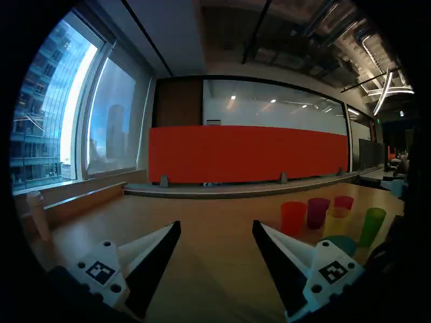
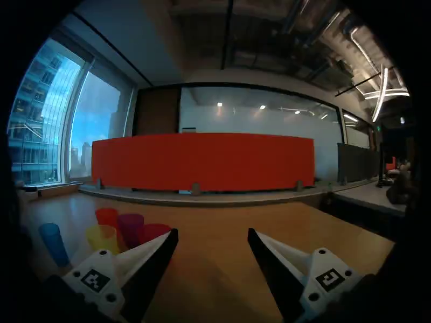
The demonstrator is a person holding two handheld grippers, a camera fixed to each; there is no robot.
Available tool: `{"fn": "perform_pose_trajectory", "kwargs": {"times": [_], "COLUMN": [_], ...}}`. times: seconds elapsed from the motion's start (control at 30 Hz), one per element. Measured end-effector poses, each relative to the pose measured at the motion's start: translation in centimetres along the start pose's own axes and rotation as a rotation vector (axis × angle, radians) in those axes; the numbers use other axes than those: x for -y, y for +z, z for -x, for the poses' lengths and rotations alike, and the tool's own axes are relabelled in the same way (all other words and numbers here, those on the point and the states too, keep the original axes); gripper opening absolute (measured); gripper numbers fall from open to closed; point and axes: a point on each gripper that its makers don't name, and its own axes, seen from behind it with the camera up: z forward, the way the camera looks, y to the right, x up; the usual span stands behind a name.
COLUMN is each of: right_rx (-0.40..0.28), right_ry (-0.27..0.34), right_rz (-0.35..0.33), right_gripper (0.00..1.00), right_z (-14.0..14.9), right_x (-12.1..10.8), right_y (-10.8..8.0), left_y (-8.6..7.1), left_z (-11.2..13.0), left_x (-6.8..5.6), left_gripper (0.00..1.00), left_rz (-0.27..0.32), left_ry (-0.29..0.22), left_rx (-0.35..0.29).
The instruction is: Pour water
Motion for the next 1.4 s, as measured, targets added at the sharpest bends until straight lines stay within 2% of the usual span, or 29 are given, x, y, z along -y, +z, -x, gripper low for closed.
{"fn": "perform_pose_trajectory", "kwargs": {"times": [1.4], "right_rx": [0.001], "right_ry": [0.0], "right_rz": [0.001], "right_gripper": [1.0], "right_z": [0.07], "right_x": [-0.37], "right_y": [-0.08], "left_y": [-0.04], "left_z": [-0.05], "left_x": [0.12], "left_gripper": [0.99], "left_rz": [0.0], "left_ry": [0.0], "left_rx": [0.0]}}
